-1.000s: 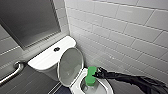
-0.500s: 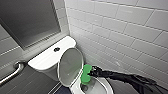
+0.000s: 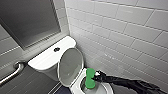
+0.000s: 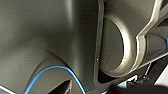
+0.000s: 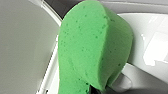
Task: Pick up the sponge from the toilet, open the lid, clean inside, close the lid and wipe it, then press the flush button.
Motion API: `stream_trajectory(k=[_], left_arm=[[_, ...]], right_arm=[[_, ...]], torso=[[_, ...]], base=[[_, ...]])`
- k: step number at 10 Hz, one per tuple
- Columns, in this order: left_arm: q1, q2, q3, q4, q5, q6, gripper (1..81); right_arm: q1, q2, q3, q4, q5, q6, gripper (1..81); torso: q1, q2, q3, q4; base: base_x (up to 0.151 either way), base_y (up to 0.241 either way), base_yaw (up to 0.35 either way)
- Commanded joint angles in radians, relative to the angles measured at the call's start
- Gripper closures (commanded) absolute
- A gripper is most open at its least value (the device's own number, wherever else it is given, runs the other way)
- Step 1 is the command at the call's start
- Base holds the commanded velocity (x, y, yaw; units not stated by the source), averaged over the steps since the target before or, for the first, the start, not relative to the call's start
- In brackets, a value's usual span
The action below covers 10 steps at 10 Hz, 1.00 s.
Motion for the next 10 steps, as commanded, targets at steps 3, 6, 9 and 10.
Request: stream_trajectory(k=[3, 6, 9, 10], left_arm=[[0.041, 0.012, 0.015, 0.000, 0.088, 0.006, 1.0], [0.040, 0.023, 0.015, 0.000, 0.088, 0.006, 1.0], [0.038, 0.021, 0.016, 0.000, 0.088, 0.007, 1.0], [0.040, 0.024, 0.016, 0.000, 0.088, 0.010, 1.0]], right_arm=[[0.130, -0.176, 0.250, 0.016, 0.042, 0.011, 81.1], [0.052, -0.290, 0.328, 0.056, 0.111, 0.012, 81.1], [-0.031, -0.317, 0.311, 0.065, 0.163, 0.021, 81.1], [-0.060, -0.339, 0.331, 0.065, 0.180, 0.023, 81.1]], torso=[[0.000, 0.000, 0.000, 0.000], [0.000, 0.000, 0.000, 0.000], [0.000, 0.000, 0.000, 0.000], [0.000, 0.000, 0.000, 0.000]], base=[[0.000, 0.000, 0.000], [0.000, 0.000, 0.000], [0.000, 0.000, 0.000], [0.000, 0.000, 0.000]])
